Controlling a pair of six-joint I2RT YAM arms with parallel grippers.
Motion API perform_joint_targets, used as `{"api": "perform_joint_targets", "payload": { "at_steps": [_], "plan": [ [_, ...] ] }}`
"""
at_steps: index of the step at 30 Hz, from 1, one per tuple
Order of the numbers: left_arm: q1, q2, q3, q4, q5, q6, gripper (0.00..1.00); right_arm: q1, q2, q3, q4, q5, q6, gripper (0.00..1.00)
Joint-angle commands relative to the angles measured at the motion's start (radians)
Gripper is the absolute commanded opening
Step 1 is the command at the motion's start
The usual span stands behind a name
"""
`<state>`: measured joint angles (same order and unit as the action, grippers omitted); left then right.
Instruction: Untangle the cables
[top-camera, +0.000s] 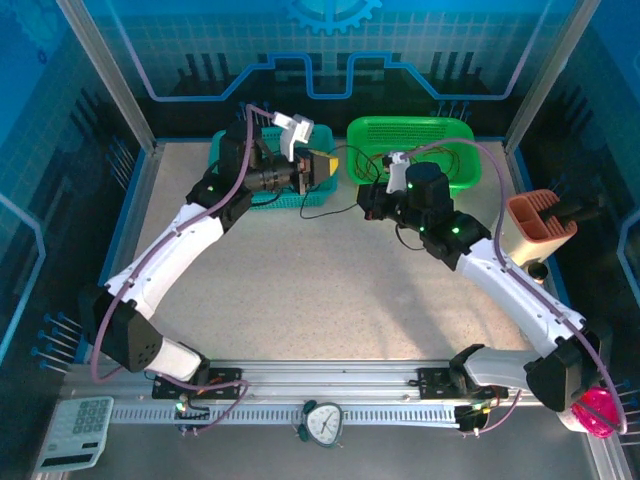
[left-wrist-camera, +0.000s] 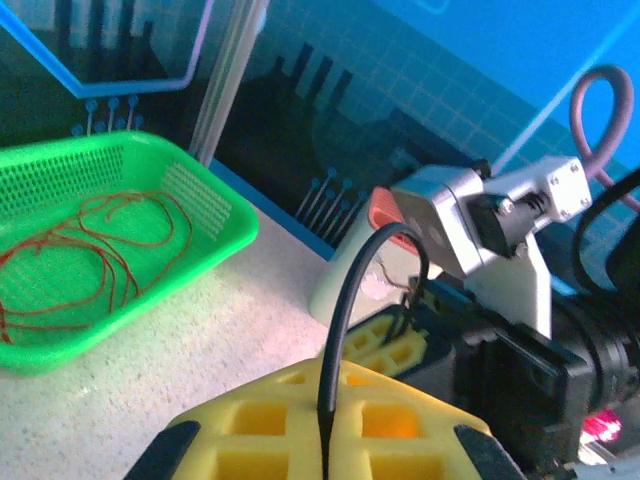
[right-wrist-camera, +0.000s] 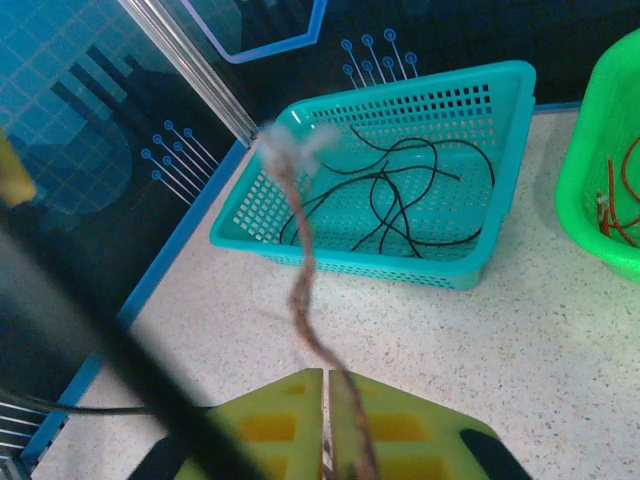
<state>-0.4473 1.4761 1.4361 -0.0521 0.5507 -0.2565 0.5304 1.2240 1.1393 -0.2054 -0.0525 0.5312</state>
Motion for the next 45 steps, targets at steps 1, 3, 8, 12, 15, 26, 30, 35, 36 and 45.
{"api": "perform_joint_targets", "payload": {
  "at_steps": [1, 3, 8, 12, 15, 26, 30, 35, 36, 45],
  "plan": [
    [-0.005, 0.018, 0.046, 0.061, -0.070, -0.008, 0.00, 0.014, -0.042, 0.020, -0.015, 0.024, -0.013, 0.19],
    [-0.004, 0.019, 0.049, 0.074, -0.096, -0.017, 0.00, 0.011, -0.053, 0.020, -0.020, 0.029, -0.012, 0.29],
    [0.005, 0.024, 0.063, 0.081, -0.143, -0.027, 0.00, 0.005, -0.086, 0.007, -0.031, 0.042, -0.013, 0.58],
    [0.020, 0.026, 0.068, 0.069, -0.188, -0.024, 0.00, -0.008, -0.110, 0.001, -0.048, 0.052, -0.017, 0.67],
    [0.042, 0.037, 0.077, 0.056, -0.209, -0.024, 0.00, -0.028, -0.137, -0.018, -0.056, 0.067, -0.014, 0.70],
    [0.198, 0.172, 0.137, 0.031, -0.209, -0.064, 0.00, -0.100, -0.232, -0.084, -0.115, 0.065, -0.013, 0.71],
    [0.229, 0.242, 0.174, 0.012, -0.242, -0.066, 0.00, -0.114, -0.254, -0.114, -0.125, 0.066, -0.004, 0.71],
    [0.240, 0.363, 0.281, -0.060, -0.280, -0.034, 0.00, -0.121, -0.265, -0.128, -0.139, 0.064, -0.003, 0.71],
    [0.240, 0.390, 0.308, -0.075, -0.286, -0.029, 0.00, -0.123, -0.269, -0.130, -0.143, 0.065, -0.004, 0.71],
    [0.240, 0.616, 0.529, -0.133, -0.282, -0.071, 0.00, -0.148, -0.308, -0.120, -0.196, 0.074, -0.023, 0.72]
  ]
}}
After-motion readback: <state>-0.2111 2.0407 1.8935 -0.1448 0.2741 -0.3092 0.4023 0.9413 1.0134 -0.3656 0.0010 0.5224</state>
